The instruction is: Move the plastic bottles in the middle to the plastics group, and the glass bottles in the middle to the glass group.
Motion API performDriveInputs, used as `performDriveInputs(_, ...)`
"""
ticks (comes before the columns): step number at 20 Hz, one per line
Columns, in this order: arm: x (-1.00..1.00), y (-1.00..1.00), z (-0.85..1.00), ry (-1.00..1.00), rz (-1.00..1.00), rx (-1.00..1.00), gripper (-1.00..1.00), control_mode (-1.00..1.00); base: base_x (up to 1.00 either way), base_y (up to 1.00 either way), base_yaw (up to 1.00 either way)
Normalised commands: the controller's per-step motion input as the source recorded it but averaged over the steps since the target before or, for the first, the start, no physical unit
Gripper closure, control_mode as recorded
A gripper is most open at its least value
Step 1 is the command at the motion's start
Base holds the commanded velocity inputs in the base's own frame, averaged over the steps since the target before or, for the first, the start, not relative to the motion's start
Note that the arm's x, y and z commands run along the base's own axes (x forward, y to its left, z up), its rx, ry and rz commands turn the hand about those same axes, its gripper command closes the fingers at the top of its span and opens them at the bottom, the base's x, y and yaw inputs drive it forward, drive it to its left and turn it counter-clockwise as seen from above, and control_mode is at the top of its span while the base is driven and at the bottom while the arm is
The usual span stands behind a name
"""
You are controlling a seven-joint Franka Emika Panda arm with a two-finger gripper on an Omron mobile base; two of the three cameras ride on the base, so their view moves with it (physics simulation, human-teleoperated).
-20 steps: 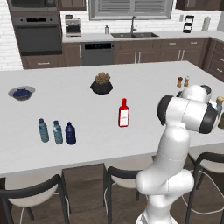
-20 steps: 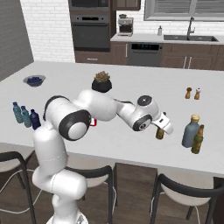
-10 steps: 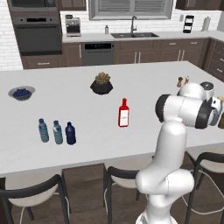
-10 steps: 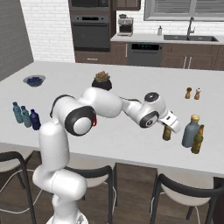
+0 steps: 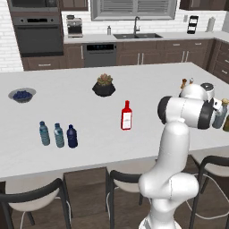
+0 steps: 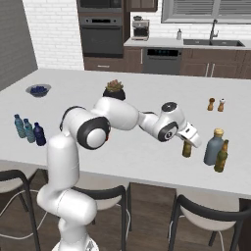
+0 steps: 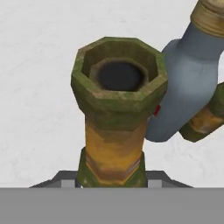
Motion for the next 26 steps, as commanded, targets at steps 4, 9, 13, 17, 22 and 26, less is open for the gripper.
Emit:
performDriveInputs(4, 0.02, -0.26, -0.01, 0.0, -0.03, 0.0, 1.0, -1.0, 0.0, 0.0, 0.0)
performDriveInputs(9, 0.02, -0.35, 0.0, 0.0, -0.06, 0.0, 1.0, -1.0, 0.0, 0.0, 0.0)
performDriveInputs(13, 0.16, 0.0, -0.13, 0.0, 0.0, 0.0, 1.0, -1.0, 0.0, 0.0, 0.0)
performDriveInputs(17, 0.12, 0.0, -0.31, 0.0, 0.0, 0.0, 1.0, -1.0, 0.0, 0.0, 0.0)
performDriveInputs(22, 0.0, 0.0, -0.04, 0.01, 0.0, 0.0, -1.0, -1.0, 0.0, 0.0, 0.0)
performDriveInputs(26, 0.0, 0.0, 0.0, 0.0, 0.0, 0.0, -1.0, -1.0, 0.0, 0.0, 0.0)
